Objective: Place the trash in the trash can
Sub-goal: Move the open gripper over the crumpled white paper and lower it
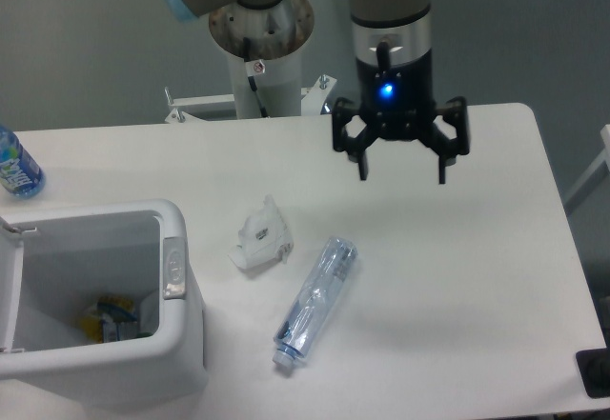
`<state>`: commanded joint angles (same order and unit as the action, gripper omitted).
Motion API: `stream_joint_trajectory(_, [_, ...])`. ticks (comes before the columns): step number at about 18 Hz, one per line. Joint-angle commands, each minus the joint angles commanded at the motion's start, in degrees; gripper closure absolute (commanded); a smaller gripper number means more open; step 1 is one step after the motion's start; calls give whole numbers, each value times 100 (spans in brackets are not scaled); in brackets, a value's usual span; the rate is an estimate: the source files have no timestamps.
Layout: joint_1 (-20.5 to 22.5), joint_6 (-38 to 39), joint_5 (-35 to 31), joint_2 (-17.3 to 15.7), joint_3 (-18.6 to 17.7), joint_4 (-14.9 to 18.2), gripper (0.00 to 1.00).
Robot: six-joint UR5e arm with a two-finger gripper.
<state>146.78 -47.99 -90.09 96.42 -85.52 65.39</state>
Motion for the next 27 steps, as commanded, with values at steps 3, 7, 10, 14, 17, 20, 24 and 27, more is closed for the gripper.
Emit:
stream_joint_trajectory(3, [-17, 0, -17, -17, -157, -70, 0])
stream_joint_trajectory(7, [-53, 105, -62, -141, -465, -70, 0])
stream_joint_trajectory(10, [-96, 105, -35, -149, -676, -79, 0])
stream_joint_trajectory(14, [-351, 210, -79, -176, -922, -131, 0])
stream_joint_trajectory(17, [-623, 395, -79, -167, -1229, -149, 0])
stream_joint_trajectory(20, [-886, 387, -79, -132, -1581, -158, 0])
stream_joint_trajectory(24, [-1274, 334, -53, 8, -1959, -167, 0])
stream_joint_trajectory(27, [-1511, 325, -79, 333, -2056, -184, 0])
